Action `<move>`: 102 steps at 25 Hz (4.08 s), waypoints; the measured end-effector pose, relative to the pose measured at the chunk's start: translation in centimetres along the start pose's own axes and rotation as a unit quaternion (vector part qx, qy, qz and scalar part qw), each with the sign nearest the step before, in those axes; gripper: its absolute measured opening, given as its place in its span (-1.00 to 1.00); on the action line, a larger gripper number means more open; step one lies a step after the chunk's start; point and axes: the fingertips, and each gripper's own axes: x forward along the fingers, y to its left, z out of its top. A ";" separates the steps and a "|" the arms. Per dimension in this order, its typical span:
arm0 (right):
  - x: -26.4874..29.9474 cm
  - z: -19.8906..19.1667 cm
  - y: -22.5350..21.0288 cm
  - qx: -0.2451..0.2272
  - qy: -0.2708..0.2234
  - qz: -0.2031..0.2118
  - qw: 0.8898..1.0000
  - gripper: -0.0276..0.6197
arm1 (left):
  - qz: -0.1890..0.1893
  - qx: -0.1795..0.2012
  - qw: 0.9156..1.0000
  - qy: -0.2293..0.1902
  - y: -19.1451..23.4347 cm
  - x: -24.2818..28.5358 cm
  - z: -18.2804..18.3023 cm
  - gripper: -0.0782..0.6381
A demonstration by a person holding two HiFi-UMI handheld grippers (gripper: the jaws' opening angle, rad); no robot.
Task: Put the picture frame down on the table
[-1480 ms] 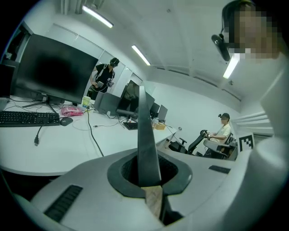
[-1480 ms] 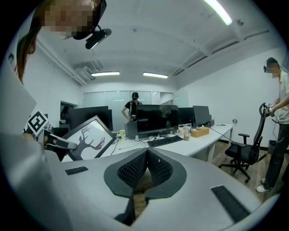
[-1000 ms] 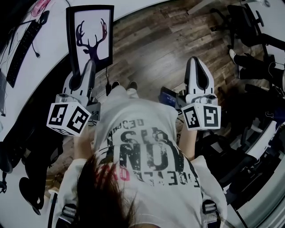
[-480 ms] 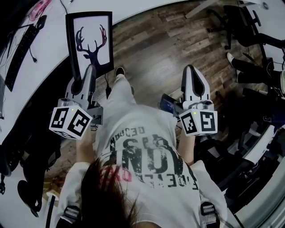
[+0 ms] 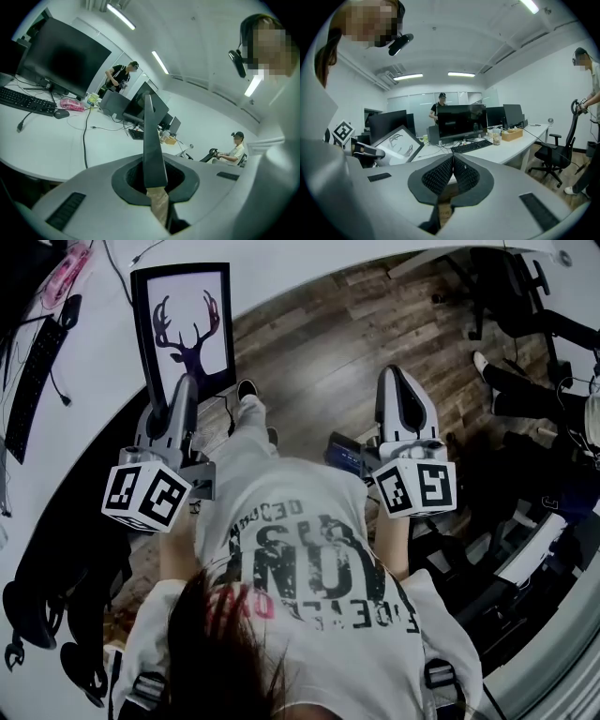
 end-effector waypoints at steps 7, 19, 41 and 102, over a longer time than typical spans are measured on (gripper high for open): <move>6.6 2.3 -0.8 -0.003 0.002 -0.008 1.000 -0.91 | 0.011 0.007 1.000 0.001 3.2 4.1 4.1 -0.73; 12.9 4.1 0.5 -0.012 0.002 0.003 1.000 -0.91 | 0.024 -0.009 1.000 -0.002 7.3 6.0 6.7 -0.73; 24.6 7.1 -2.2 -0.021 0.018 0.127 0.991 -0.91 | 0.133 -0.061 0.987 -0.070 6.9 9.5 8.9 -0.73; 36.2 10.1 -0.7 -0.045 0.031 0.190 0.980 -0.91 | 0.195 -0.088 0.970 -0.118 11.4 13.2 14.0 -0.73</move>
